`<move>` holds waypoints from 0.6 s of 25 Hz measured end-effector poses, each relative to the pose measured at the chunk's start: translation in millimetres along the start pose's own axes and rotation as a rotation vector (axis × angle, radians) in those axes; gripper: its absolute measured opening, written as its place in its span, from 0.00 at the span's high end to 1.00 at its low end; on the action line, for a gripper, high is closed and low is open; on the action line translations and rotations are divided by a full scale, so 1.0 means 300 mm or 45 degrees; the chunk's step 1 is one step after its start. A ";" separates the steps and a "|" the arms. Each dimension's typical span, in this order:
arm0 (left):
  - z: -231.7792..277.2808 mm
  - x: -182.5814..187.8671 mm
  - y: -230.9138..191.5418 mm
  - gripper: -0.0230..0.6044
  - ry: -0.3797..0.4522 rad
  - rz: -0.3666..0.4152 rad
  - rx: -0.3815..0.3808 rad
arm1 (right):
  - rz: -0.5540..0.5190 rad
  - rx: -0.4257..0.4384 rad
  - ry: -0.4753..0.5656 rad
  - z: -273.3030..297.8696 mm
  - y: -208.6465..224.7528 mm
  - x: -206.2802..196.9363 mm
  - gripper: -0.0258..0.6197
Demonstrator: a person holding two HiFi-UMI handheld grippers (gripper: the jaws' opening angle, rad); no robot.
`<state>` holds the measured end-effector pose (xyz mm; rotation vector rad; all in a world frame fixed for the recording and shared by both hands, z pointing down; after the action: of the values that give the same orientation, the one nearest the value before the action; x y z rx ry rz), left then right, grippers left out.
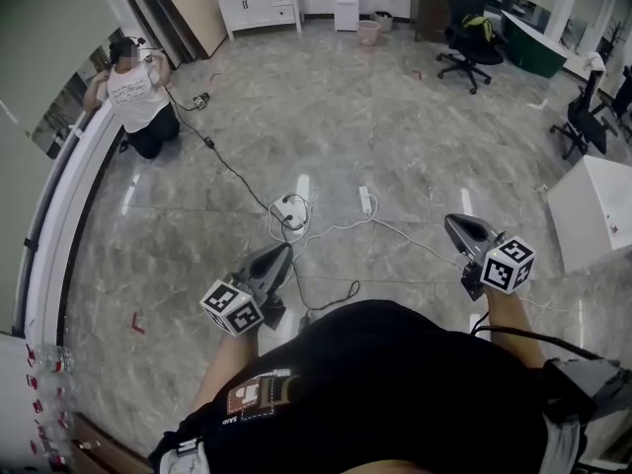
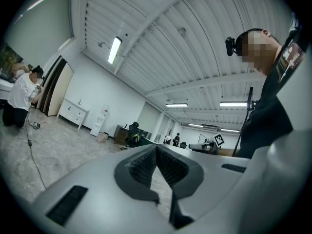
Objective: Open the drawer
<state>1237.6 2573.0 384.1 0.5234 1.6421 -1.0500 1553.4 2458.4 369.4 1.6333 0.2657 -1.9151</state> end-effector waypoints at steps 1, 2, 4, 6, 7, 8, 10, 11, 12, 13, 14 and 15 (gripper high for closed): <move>0.000 -0.002 -0.012 0.98 0.001 -0.005 0.001 | 0.001 0.001 -0.007 0.013 0.002 -0.002 0.97; 0.002 -0.001 -0.024 0.98 0.002 -0.009 0.004 | 0.002 0.003 -0.014 0.028 0.006 -0.003 0.97; 0.011 0.001 -0.048 0.98 0.007 -0.017 0.012 | 0.002 0.011 -0.021 0.056 0.021 0.002 0.97; 0.026 0.000 -0.070 0.98 0.011 -0.021 0.021 | 0.006 0.023 -0.023 0.081 0.043 0.009 0.97; 0.037 0.001 -0.079 0.98 0.009 -0.020 0.030 | 0.009 0.029 -0.023 0.093 0.059 0.013 0.97; 0.053 0.001 -0.089 0.98 0.006 -0.019 0.038 | 0.012 0.037 -0.022 0.106 0.079 0.016 0.97; 0.099 0.003 -0.105 0.98 0.006 -0.010 0.055 | 0.016 0.054 -0.022 0.133 0.136 0.025 0.97; 0.127 0.003 -0.113 0.98 0.009 -0.003 0.064 | 0.017 0.066 -0.021 0.147 0.172 0.028 0.97; 0.156 0.004 -0.122 0.98 0.014 0.004 0.076 | 0.016 0.079 -0.021 0.162 0.211 0.033 0.97; 0.187 0.008 -0.129 0.98 0.015 0.012 0.094 | 0.014 0.094 -0.019 0.176 0.252 0.040 0.97; 0.220 0.015 -0.137 0.98 0.016 0.017 0.117 | 0.014 0.109 -0.015 0.193 0.296 0.052 0.97; 0.258 0.024 -0.145 0.98 0.019 0.018 0.140 | 0.014 0.123 -0.012 0.210 0.344 0.070 0.97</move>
<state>1243.3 2484.3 390.0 0.6162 1.5979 -1.1329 1557.3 2336.9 386.8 1.6843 0.1622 -1.9544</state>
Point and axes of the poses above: the fingertips, and each gripper's own axes: z forward along the fingers, y to its right, x out of its top, the point moved 1 cm from there along -z, backward along the fingers, and after that the axes turned 1 degree about -x, right-handed, at the moved point
